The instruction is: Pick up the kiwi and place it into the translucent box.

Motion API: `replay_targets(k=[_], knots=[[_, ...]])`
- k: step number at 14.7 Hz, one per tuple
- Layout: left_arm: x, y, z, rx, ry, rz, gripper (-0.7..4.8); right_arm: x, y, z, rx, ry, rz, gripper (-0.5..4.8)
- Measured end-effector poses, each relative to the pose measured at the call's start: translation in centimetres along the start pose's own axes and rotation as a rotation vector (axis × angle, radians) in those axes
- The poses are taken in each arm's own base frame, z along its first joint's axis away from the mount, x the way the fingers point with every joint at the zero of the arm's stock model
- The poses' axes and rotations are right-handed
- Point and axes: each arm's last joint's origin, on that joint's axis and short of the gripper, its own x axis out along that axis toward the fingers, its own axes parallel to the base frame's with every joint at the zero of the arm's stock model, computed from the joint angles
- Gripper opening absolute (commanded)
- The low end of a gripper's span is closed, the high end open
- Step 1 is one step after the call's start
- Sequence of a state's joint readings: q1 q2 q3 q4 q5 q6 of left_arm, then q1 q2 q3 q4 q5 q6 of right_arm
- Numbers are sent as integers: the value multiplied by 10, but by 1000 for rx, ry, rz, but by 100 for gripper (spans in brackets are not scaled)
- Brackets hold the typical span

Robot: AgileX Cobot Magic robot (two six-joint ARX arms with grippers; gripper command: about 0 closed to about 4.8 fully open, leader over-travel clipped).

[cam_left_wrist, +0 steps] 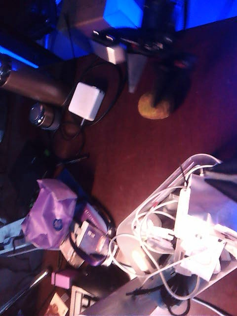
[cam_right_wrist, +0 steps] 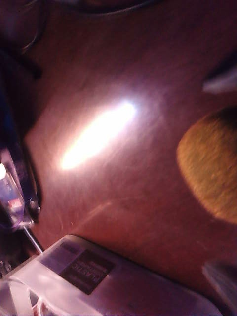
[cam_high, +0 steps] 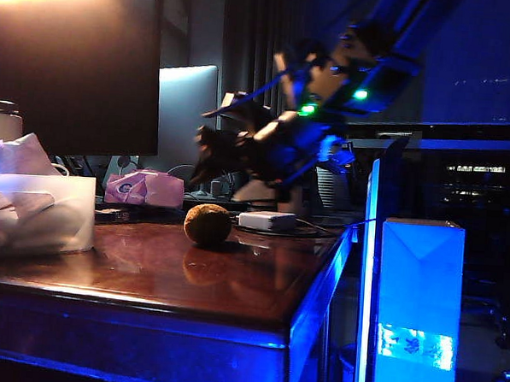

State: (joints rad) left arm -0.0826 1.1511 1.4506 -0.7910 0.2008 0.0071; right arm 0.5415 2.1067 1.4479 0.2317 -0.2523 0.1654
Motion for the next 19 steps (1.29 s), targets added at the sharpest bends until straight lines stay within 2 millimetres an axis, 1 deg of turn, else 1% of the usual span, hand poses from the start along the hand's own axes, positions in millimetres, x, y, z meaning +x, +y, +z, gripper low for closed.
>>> replay_targets(k=[1, 3, 8, 12, 13, 14, 15, 19], knots=[[0, 0, 0, 1, 0, -1, -3, 4, 8, -3, -38, -5, -9, 479], [0, 0, 0, 0, 0, -1, -3, 12, 18, -11, -71, -3, -53, 479], [0, -1, 0, 0, -1, -27, -3, 28, 12, -34, -71, 39, -101, 479], [0, -1, -1, -1, 6, -27, -3, 29, 10, -34, -83, 36, -135, 479], [0, -1, -1, -1, 6, -27, -3, 29, 10, -34, -86, 36, -135, 406], [0, -1, -1, -1, 7, -27, -3, 29, 11, -34, -87, 36, -134, 344], [0, -1, -1, -1, 6, -27, -3, 29, 11, -34, -97, 37, -133, 326], [0, -1, -1, -1, 7, -27, -3, 28, 13, -33, -109, 36, -130, 327]])
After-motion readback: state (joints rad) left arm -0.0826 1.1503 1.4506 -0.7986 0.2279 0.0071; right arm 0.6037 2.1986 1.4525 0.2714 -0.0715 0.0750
